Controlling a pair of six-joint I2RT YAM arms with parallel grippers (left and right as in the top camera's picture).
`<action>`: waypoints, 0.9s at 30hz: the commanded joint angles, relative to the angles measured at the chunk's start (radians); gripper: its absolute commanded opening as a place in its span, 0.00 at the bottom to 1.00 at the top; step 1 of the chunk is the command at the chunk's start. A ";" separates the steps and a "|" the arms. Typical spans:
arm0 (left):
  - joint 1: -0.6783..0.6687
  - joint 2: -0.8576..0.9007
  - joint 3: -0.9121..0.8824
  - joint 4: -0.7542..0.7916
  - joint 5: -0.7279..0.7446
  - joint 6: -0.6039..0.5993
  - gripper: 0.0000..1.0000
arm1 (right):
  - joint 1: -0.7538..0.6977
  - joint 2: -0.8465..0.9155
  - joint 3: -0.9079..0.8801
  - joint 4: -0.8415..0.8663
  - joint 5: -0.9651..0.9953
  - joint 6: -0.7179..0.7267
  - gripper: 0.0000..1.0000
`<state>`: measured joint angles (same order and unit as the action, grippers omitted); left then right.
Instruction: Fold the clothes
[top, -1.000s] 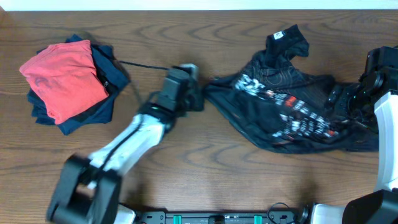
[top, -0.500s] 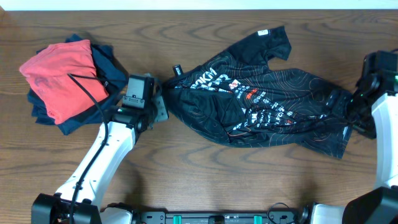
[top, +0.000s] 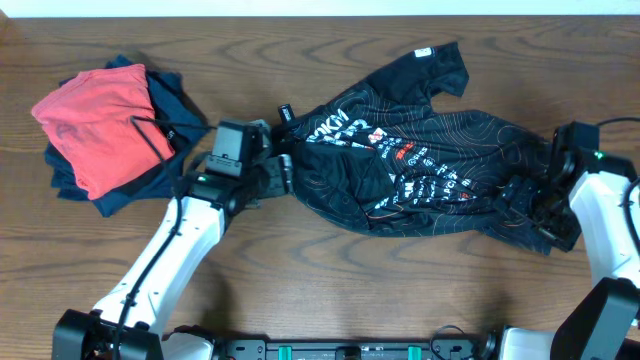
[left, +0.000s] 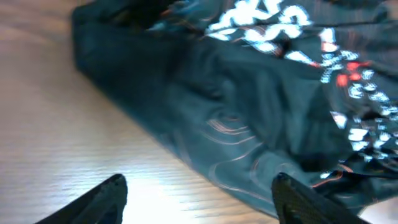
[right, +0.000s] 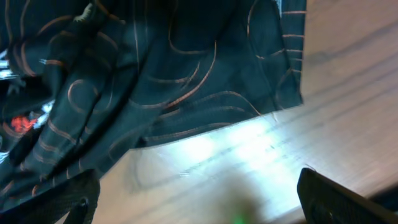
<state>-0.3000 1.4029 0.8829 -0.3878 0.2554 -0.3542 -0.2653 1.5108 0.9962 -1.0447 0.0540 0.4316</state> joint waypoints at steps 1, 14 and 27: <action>-0.032 0.014 0.006 0.038 0.018 0.047 0.77 | -0.016 0.000 -0.043 0.034 -0.006 0.073 0.99; -0.052 0.198 0.140 0.117 0.050 0.101 0.87 | -0.025 0.000 -0.156 0.114 0.017 0.133 0.99; -0.102 0.470 0.300 0.142 0.053 0.046 0.85 | -0.025 0.000 -0.159 0.109 0.017 0.128 0.99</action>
<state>-0.3923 1.8328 1.1667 -0.2546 0.2939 -0.2440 -0.2787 1.5108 0.8410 -0.9371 0.0601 0.5423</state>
